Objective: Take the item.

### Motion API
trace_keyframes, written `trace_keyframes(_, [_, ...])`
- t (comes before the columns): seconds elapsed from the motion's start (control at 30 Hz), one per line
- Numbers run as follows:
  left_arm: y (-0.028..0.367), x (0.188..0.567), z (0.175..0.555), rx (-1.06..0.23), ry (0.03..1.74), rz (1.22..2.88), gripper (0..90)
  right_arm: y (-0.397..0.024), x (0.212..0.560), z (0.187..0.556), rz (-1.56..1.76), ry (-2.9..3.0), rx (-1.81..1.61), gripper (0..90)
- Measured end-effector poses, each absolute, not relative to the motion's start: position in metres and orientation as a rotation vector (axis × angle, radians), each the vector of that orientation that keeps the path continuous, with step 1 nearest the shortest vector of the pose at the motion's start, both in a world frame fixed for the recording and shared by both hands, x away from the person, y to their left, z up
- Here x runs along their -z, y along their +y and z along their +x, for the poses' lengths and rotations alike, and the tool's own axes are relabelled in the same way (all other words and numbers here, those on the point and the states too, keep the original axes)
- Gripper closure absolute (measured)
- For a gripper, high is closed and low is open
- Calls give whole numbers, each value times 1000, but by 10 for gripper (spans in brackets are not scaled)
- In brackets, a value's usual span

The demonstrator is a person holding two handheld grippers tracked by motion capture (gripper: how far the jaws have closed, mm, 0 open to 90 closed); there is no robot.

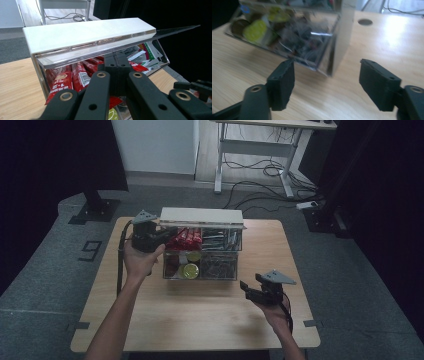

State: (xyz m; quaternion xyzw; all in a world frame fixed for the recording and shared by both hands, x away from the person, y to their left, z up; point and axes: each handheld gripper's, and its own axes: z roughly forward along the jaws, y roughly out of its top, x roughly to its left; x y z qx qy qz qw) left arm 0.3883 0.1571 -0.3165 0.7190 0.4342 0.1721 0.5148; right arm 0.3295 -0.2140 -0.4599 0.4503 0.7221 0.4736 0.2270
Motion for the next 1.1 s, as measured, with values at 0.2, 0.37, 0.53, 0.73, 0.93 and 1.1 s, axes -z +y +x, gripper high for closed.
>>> trace_keyframes(0.2, [157,316,389,-412,1043,1730,900,-206,438,336,1194,1990,-1349,324])
trace_keyframes(0.37, [157,316,389,-409,1044,1730,900,-198,425,339,1168,1977,-1366,325])
trace_keyframes(0.53, [157,316,388,-409,1046,1728,900,-194,414,341,1153,1968,-1387,335])
trace_keyframes(0.73, [156,316,389,-407,1046,1728,900,-189,404,345,1137,1961,-1403,358])
trace_keyframes(0.93, [156,316,389,-406,1045,1729,900,-185,394,349,1121,1943,-1429,387])
trace_keyframes(1.1, [155,316,388,-405,1043,1731,900,-182,385,351,1105,1931,-1446,417])
